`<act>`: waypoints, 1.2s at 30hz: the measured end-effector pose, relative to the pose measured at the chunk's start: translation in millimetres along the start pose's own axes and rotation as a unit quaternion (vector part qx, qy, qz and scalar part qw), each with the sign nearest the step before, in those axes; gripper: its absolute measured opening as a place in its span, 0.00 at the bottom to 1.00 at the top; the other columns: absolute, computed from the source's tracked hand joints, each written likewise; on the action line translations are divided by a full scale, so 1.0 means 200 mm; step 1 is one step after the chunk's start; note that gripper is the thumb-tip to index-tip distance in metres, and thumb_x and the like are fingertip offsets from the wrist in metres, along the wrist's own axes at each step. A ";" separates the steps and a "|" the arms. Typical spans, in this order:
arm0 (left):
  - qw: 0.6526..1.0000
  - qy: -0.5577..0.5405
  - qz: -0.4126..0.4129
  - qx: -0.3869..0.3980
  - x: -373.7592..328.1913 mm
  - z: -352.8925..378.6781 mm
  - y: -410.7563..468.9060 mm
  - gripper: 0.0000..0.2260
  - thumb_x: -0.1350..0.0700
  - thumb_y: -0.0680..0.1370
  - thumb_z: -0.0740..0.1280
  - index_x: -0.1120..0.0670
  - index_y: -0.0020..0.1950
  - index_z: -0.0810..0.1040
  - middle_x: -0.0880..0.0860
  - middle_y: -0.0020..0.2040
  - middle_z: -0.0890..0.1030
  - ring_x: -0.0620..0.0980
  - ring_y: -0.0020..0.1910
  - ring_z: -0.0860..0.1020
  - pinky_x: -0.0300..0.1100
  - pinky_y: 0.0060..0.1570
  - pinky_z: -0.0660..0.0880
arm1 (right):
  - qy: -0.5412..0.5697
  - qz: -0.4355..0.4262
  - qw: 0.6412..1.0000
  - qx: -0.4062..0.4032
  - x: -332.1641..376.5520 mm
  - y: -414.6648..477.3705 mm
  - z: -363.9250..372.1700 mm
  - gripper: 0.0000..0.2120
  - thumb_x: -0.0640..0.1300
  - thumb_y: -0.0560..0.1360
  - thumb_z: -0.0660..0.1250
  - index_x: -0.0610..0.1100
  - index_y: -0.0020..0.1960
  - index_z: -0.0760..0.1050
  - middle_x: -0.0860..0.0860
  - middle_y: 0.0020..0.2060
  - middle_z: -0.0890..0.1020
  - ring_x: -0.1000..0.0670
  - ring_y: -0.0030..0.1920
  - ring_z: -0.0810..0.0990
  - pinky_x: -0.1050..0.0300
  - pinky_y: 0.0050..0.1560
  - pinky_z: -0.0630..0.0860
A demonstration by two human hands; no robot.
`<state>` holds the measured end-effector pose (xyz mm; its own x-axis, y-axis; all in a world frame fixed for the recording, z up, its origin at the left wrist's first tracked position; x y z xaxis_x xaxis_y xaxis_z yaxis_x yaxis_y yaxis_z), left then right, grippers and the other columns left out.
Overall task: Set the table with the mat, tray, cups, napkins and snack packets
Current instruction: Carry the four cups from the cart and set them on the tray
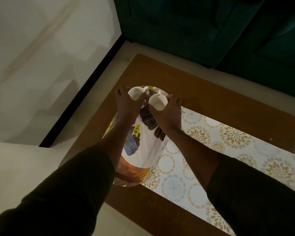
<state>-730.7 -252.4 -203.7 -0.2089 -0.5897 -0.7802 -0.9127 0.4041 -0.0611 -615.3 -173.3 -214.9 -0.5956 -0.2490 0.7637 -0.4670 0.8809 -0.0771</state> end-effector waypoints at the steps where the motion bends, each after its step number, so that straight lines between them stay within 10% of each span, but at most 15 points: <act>1: 1.000 -0.003 -0.002 -0.006 0.00 0.00 0.00 0.28 0.43 0.71 0.74 0.58 0.62 0.73 0.56 0.60 0.73 0.45 0.54 0.68 0.27 0.42 0.62 | 0.001 -0.006 1.000 -0.005 0.00 0.00 -0.01 0.36 0.63 0.64 0.74 0.42 0.61 0.67 0.46 0.57 0.74 0.51 0.52 0.73 0.59 0.42 0.71; 10: 0.993 0.098 0.029 -0.056 -0.13 -0.01 -0.07 0.30 0.37 0.72 0.69 0.57 0.63 0.69 0.58 0.63 0.70 0.59 0.64 0.69 0.54 0.63 0.68 | -0.024 -0.036 0.998 -0.044 -0.10 0.04 -0.38 0.25 0.60 0.74 0.65 0.38 0.57 0.69 0.46 0.50 0.73 0.50 0.47 0.72 0.71 0.34 0.59; 19: 0.975 0.200 0.061 -0.080 -0.41 0.21 -0.41 0.30 0.36 0.73 0.65 0.55 0.65 0.68 0.60 0.67 0.69 0.63 0.67 0.66 0.58 0.63 0.64 | -0.085 -0.002 0.989 -0.118 -0.44 -0.05 -1.05 0.23 0.58 0.77 0.62 0.39 0.60 0.70 0.44 0.56 0.74 0.46 0.52 0.75 0.59 0.44 0.66; 36: 0.930 0.030 0.248 0.270 -1.69 1.87 -2.07 0.19 0.49 0.76 0.70 0.56 0.61 0.71 0.57 0.63 0.71 0.56 0.58 0.75 0.48 0.53 0.75 | -0.058 0.155 0.962 -0.216 -1.91 -0.50 -2.93 0.17 0.48 0.76 0.65 0.45 0.62 0.68 0.50 0.59 0.71 0.53 0.54 0.72 0.58 0.52 0.74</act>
<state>-150.5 40.9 -147.7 -0.5911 -0.2678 -0.7609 -0.3931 0.9193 -0.0182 42.1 69.1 -122.7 -0.7434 0.0318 0.6681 0.0450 0.9990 0.0025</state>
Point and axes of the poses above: each hand's wrist, its own y-axis towards the middle knuckle, its own z-axis out of the palm, x = y × z, the point moved 2 cm from there along y, towards the middle knuckle
